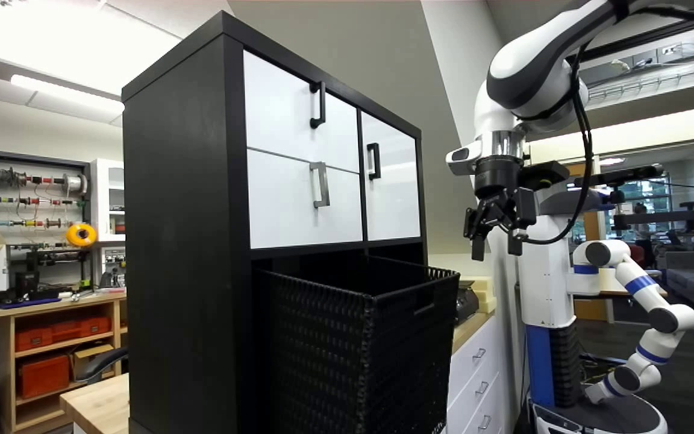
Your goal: Pull the box under the cabinet
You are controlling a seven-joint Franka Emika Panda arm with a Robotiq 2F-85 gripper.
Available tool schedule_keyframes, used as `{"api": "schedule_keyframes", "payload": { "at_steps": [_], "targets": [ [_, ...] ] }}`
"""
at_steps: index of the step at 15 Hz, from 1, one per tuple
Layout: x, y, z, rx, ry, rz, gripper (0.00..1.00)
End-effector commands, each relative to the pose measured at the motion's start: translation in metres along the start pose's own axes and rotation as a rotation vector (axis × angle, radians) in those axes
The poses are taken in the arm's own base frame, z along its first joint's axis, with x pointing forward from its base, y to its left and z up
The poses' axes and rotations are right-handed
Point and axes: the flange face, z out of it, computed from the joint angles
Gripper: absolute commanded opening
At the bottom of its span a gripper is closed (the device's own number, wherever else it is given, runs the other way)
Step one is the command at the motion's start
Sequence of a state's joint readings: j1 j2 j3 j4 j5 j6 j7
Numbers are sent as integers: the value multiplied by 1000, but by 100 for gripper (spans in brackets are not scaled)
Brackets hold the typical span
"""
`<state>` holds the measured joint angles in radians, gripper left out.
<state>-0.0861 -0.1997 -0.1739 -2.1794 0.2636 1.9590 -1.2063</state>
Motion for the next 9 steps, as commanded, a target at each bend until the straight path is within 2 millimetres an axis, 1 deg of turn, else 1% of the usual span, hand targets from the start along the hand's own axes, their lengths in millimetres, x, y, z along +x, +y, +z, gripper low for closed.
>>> {"api": "schedule_keyframes", "payload": {
  "at_steps": [1, 4, 6, 7, 9],
  "targets": [
    [-9, 3, -24, 33, -33, 193, 100],
    [-17, 11, -33, -21, -11, 347, 100],
    [-22, 11, -32, -73, -28, 432, 100],
    [-17, 12, -26, -19, -15, 351, 100],
    [-17, 13, -26, -22, -19, 357, 100]
  ]
}}
